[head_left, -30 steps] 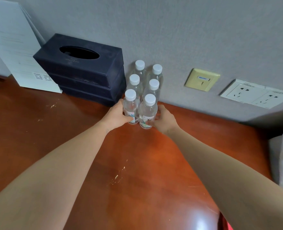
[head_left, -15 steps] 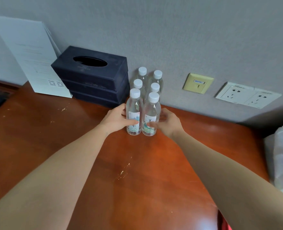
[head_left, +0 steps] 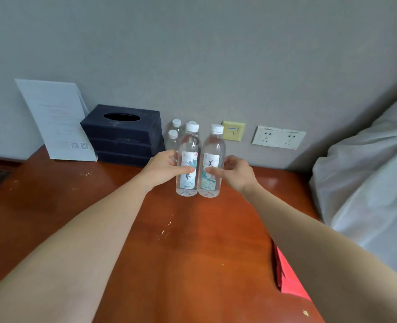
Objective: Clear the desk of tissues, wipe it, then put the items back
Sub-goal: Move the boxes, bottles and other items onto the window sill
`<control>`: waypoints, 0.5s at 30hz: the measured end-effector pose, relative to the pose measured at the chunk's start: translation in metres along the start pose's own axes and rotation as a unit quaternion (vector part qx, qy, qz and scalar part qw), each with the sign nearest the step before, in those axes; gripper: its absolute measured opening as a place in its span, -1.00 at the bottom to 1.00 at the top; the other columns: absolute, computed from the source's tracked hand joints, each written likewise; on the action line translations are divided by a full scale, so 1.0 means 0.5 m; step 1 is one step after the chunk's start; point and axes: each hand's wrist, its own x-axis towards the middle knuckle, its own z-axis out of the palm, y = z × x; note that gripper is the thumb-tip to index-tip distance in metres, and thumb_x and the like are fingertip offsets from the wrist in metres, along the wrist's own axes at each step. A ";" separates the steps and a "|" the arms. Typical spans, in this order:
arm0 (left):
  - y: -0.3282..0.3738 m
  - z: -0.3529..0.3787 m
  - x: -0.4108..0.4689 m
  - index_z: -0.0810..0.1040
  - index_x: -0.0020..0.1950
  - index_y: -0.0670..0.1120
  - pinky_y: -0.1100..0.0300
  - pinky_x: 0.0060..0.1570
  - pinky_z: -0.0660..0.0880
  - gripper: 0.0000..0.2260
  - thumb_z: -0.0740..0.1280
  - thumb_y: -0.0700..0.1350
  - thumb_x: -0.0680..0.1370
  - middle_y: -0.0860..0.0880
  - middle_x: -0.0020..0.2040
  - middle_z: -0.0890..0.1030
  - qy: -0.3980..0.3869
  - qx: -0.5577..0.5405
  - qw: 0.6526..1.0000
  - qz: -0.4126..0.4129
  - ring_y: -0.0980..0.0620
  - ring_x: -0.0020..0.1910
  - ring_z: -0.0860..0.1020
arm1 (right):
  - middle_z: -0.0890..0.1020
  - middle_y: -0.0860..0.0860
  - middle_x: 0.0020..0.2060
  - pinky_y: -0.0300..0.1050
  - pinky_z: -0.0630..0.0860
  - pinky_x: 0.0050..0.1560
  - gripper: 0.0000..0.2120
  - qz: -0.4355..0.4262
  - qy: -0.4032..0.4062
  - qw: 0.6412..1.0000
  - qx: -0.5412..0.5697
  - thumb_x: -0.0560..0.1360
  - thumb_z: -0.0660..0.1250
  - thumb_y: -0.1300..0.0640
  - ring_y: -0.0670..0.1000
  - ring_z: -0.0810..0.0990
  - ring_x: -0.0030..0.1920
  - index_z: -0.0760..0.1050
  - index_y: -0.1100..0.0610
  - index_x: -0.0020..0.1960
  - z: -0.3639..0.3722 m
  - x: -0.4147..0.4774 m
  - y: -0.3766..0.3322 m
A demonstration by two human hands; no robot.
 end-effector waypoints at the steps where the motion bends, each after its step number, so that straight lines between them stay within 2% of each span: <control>1: 0.011 0.008 -0.014 0.55 0.19 0.08 0.28 -0.11 0.48 -0.62 0.53 0.08 0.42 0.17 -0.01 0.64 -0.006 -0.004 1.000 0.010 0.20 0.01 0.59 | 0.63 -0.09 -0.10 -0.17 0.52 -0.04 -0.55 -0.002 0.011 1.000 0.001 0.33 0.54 -0.11 -0.07 0.60 -0.04 0.54 0.08 0.10 -0.016 -0.026 -0.001; 5: 0.062 0.056 -0.084 0.56 0.23 0.06 0.21 0.01 0.52 -0.53 0.55 0.12 0.38 0.10 0.08 0.66 -0.034 -0.017 0.998 0.048 0.14 0.07 0.61 | 0.62 -0.11 -0.09 -0.30 0.47 -0.18 -0.56 -0.007 0.059 0.998 0.018 0.35 0.54 -0.09 -0.15 0.58 -0.08 0.54 0.07 0.12 -0.081 -0.144 0.014; 9: 0.125 0.125 -0.161 0.54 0.22 -0.03 0.27 -0.04 0.48 -0.57 0.54 0.04 0.42 0.08 0.07 0.64 -0.079 -0.025 0.993 0.084 0.19 0.04 0.58 | 0.65 -0.09 -0.04 -0.22 0.54 -0.06 -0.54 -0.002 0.118 0.993 0.020 0.34 0.55 -0.10 -0.09 0.62 -0.01 0.56 0.09 0.13 -0.148 -0.270 0.045; 11: 0.154 0.166 -0.194 0.55 0.19 -0.05 0.26 -0.01 0.50 -0.59 0.54 0.02 0.42 0.07 0.05 0.64 -0.103 -0.027 0.989 0.102 0.20 0.02 0.58 | 0.67 -0.06 -0.03 -0.23 0.56 -0.08 -0.56 0.003 0.145 0.989 0.022 0.35 0.54 -0.08 -0.09 0.64 -0.01 0.57 0.10 0.14 -0.184 -0.337 0.062; 15: 0.219 0.255 -0.253 0.58 0.12 -0.05 0.28 -0.09 0.47 -0.64 0.55 0.03 0.41 0.05 0.01 0.65 -0.145 -0.023 0.979 0.143 0.18 -0.01 0.59 | 0.69 -0.07 -0.09 -0.16 0.61 -0.09 -0.58 0.026 0.207 0.978 0.025 0.32 0.56 -0.09 -0.08 0.66 -0.05 0.59 0.08 0.09 -0.259 -0.464 0.097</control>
